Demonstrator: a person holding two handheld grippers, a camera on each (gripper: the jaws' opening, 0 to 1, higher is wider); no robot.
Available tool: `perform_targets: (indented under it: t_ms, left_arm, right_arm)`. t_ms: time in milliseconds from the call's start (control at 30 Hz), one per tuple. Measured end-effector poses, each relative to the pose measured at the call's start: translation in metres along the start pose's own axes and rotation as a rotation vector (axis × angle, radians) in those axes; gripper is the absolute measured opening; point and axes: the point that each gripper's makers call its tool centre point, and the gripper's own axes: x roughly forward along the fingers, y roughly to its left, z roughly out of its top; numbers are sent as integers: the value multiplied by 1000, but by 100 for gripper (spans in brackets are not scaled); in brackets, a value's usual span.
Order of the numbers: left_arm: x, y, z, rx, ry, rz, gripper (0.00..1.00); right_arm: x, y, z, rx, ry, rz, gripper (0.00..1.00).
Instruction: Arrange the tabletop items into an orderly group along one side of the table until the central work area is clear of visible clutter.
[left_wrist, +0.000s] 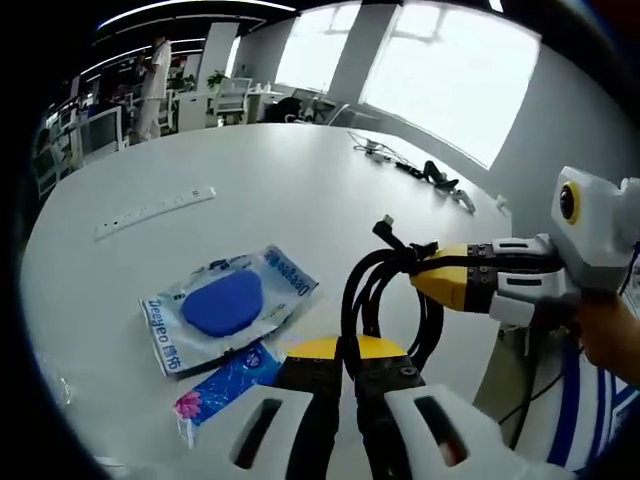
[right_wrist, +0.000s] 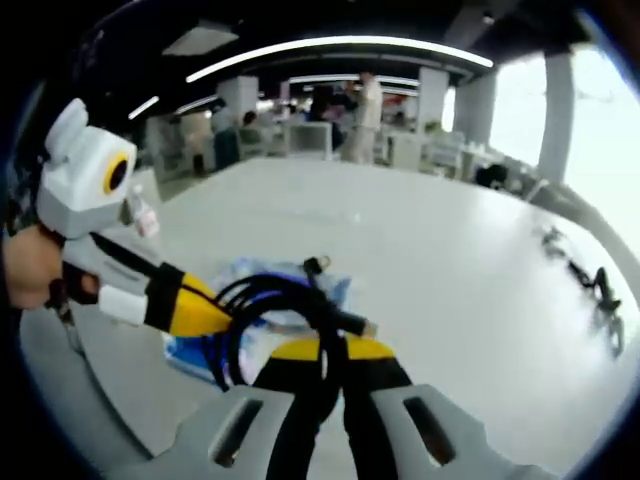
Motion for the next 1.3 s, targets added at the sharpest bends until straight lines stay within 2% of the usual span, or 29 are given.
perform_targets:
  t_ms: [233, 600, 1133, 1233, 1300]
  left_arm:
    - [17, 1, -4, 2, 34, -8, 3]
    - [49, -2, -22, 17, 121, -25, 3]
    - [72, 6, -39, 20, 195, 4, 4]
    - [78, 6, -40, -48, 196, 15, 3]
    - [82, 7, -42, -46, 203, 22, 3]
  right_arm:
    - [8, -11, -12, 18, 23, -9, 3]
    - [22, -26, -42, 42, 82, -11, 3]
    - [45, -33, -64, 53, 126, 10, 3]
    - [49, -38, -68, 58, 140, -6, 4]
    - [51, -38, -72, 53, 152, -11, 4]
